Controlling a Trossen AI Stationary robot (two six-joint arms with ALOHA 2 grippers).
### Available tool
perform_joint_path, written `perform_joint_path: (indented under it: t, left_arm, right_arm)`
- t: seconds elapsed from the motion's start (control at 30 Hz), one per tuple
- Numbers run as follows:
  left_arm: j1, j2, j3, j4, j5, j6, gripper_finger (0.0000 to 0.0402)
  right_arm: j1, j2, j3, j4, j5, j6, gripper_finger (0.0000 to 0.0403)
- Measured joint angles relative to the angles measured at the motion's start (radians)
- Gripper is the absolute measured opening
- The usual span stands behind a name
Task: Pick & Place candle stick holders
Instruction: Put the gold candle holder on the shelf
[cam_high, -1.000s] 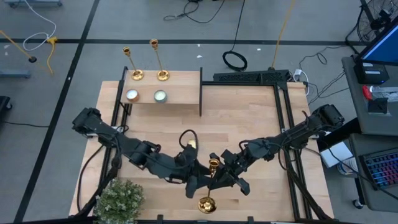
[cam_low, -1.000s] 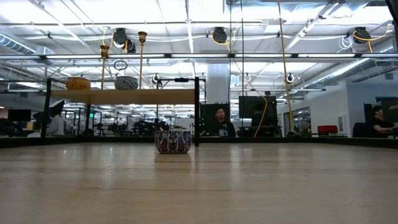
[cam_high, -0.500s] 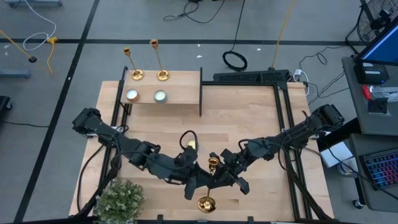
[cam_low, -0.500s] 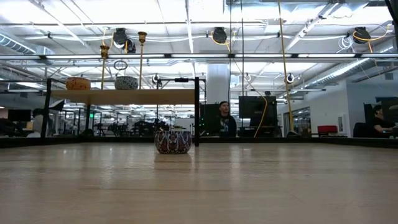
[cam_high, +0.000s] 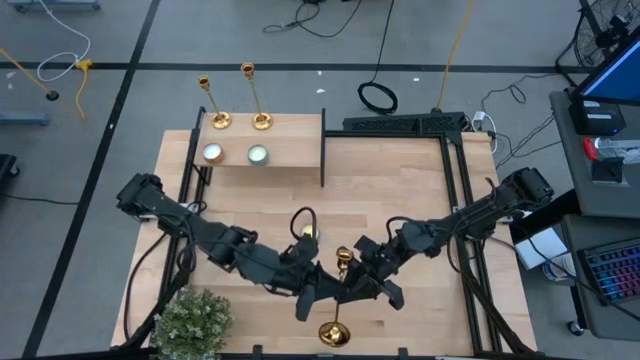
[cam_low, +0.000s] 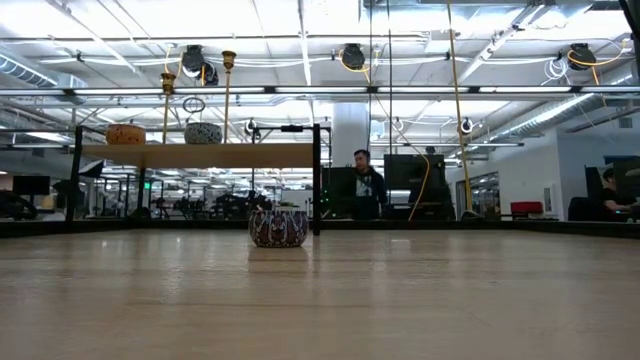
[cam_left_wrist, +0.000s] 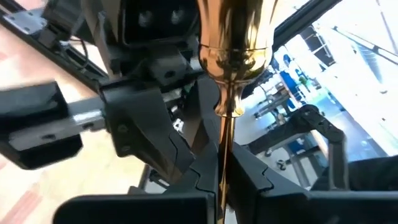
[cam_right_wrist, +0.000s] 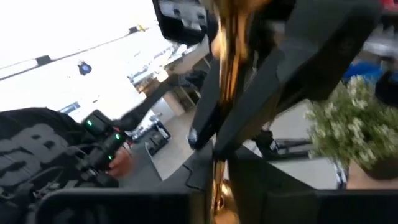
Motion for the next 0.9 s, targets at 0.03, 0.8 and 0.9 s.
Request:
perform_joint_path:
  t: [0.03,0.8,0.9]
  left_arm:
    - [0.000,0.000,0.000,0.004,0.012,-0.007,0.0016]
    - [-0.107,-0.107,-0.001,-0.238,-0.421,-0.053,0.0016]
    - [-0.096,-0.144,0.000,-0.324,-0.596,-0.047,0.0016]
  right_arm:
    - [0.000,0.000,0.000,0.014,-0.001,0.000,0.0054]
    - [-0.036,0.000,0.000,0.145,-0.069,0.111,0.0281]
    - [-0.037,0.000,0.000,0.149,-0.103,0.112,0.0277]
